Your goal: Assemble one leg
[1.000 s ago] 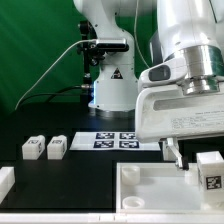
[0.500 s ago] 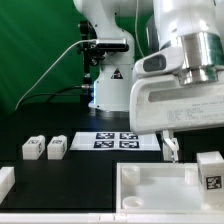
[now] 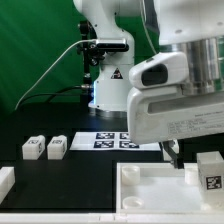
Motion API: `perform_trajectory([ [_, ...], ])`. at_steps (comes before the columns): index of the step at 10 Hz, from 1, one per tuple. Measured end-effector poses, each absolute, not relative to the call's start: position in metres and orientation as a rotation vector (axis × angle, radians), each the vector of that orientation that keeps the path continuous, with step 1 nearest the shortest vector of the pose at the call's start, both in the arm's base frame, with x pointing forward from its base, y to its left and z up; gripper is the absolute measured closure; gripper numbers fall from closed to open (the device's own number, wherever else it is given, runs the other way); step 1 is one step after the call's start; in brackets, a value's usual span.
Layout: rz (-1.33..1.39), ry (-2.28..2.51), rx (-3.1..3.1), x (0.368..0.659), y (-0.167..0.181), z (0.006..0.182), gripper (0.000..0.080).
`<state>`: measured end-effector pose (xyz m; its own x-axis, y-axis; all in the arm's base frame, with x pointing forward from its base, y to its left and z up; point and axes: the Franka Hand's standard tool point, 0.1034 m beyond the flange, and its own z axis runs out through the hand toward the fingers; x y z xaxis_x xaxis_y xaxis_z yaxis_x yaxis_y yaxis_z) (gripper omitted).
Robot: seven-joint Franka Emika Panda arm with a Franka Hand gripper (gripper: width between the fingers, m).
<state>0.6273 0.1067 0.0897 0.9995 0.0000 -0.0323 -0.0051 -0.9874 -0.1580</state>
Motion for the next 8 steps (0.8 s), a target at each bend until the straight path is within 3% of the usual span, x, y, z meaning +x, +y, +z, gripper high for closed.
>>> perform_trajectory([
  [3,0.136,0.067,-2.976,0.6281,0.109,0.0801,0.0151],
  [5,0.137,0.067,-2.976,0.6278,0.1089,0.0795,0.0385],
  [6,0.138,0.067,-2.976,0.6277,0.1089,0.0793,0.0385],
  [7,0.14,0.088,-2.976,0.6277,0.1089,0.0793,0.0509],
  [8,0.144,0.14,-2.976,0.6277,0.109,0.0793,0.0509],
])
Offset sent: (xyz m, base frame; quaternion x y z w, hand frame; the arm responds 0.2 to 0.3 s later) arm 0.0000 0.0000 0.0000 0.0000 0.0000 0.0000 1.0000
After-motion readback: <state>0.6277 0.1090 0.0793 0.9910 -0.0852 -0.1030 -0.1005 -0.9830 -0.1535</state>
